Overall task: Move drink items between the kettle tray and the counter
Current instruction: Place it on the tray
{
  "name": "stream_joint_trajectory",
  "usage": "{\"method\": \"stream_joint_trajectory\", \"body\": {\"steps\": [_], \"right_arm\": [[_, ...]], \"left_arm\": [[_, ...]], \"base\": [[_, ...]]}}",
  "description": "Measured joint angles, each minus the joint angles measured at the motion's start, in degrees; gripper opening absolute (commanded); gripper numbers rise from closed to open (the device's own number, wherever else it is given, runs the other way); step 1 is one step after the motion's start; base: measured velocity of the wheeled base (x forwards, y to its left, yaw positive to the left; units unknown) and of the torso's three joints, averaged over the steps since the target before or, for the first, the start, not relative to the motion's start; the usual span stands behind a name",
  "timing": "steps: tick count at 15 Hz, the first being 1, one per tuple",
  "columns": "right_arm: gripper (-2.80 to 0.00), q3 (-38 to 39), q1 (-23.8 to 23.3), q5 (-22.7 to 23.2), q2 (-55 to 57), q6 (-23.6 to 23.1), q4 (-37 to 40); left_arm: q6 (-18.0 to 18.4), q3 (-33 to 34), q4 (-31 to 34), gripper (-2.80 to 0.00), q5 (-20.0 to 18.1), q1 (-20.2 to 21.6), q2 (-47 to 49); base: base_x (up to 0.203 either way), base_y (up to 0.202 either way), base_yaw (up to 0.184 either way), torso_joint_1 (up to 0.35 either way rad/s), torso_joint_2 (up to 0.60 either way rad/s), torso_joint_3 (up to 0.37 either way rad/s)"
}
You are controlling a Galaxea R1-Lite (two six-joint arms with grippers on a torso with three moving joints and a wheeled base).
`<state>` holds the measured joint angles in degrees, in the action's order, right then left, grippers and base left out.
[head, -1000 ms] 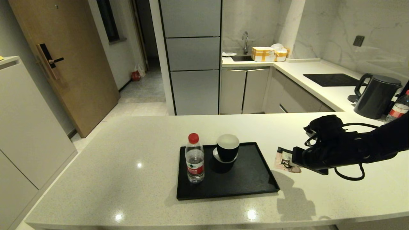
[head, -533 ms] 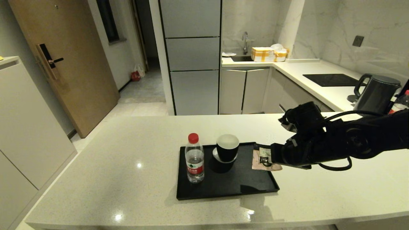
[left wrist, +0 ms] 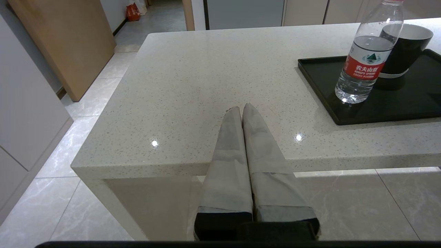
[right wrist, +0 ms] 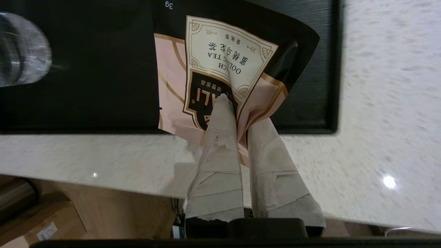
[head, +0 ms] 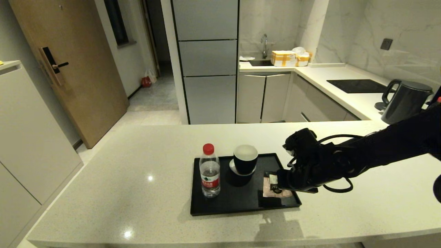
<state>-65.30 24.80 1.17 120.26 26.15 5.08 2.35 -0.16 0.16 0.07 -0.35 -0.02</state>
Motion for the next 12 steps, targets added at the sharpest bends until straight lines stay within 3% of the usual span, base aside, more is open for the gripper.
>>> {"method": "stream_joint_trajectory", "body": {"steps": [5,10,11,12], "right_arm": [[-2.8,-1.17,-0.41,-1.08,7.38,0.0,-7.46],[-2.8,-3.42,-2.34,-3.29,11.08,0.04,-8.69],[0.0,-3.63,-2.53,-4.34,11.54,0.06,-9.35],[0.0,-3.84,-2.73,-5.67,11.95,0.21,-9.82]], "left_arm": [[0.01,-0.02,0.02,-2.8,0.0,0.0,0.0],[0.01,0.0,0.02,-2.8,0.02,0.0,0.0],[0.03,0.0,0.01,-2.8,0.0,0.0,0.0],[-0.01,0.0,0.02,-2.8,0.0,0.0,0.0]], "base": [[0.0,0.0,0.0,0.0,0.0,0.0],[0.0,0.0,0.0,0.0,0.0,0.0],[0.0,0.0,0.0,0.0,0.0,0.0],[0.0,0.0,0.0,0.0,0.0,0.0]]}}
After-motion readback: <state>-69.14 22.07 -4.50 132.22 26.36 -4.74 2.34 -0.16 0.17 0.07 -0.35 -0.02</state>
